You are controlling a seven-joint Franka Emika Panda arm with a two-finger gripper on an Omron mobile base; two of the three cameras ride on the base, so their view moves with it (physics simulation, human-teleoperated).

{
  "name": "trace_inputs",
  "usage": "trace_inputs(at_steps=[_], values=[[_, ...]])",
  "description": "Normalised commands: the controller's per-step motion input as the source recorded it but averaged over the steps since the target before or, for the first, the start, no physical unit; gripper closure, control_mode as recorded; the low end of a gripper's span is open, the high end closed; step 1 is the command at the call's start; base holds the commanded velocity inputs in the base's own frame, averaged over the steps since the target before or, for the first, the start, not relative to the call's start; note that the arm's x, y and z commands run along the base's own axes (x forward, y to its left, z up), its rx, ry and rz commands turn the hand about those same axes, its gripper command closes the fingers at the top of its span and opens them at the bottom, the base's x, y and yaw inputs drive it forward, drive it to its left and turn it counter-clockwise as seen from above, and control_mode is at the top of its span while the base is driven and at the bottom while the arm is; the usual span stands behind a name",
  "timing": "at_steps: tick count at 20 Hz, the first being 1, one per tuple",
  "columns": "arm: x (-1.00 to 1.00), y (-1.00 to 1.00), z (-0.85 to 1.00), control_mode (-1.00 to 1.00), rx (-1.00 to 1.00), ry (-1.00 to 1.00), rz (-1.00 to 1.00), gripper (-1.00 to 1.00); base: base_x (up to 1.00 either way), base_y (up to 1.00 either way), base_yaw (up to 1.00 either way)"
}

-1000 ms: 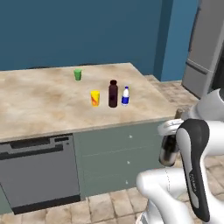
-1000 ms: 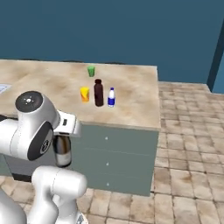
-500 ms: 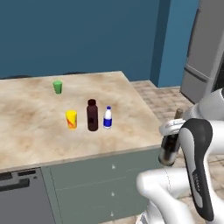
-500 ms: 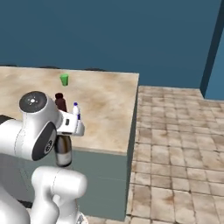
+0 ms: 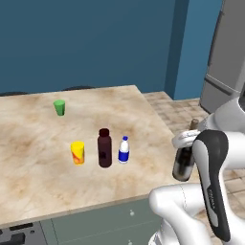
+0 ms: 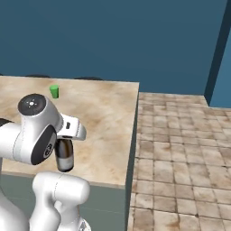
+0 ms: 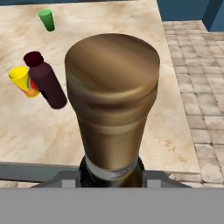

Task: Place the drinks on the dining counter in a tight cluster.

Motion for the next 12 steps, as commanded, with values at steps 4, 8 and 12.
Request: trace_inputs(at_steps=[4, 8, 12], values=[[0.0, 0.0, 0.0, 1.0, 0.0, 0.0, 0.0, 1.0, 0.0, 0.0, 0.0], [0.0, 0.0, 0.0, 1.0, 0.0, 0.0, 0.0, 1.0, 0.0, 0.0, 0.0], [0.0, 0.0, 0.0, 1.0, 0.0, 0.0, 0.0, 1.0, 0.17, 0.0, 0.0]])
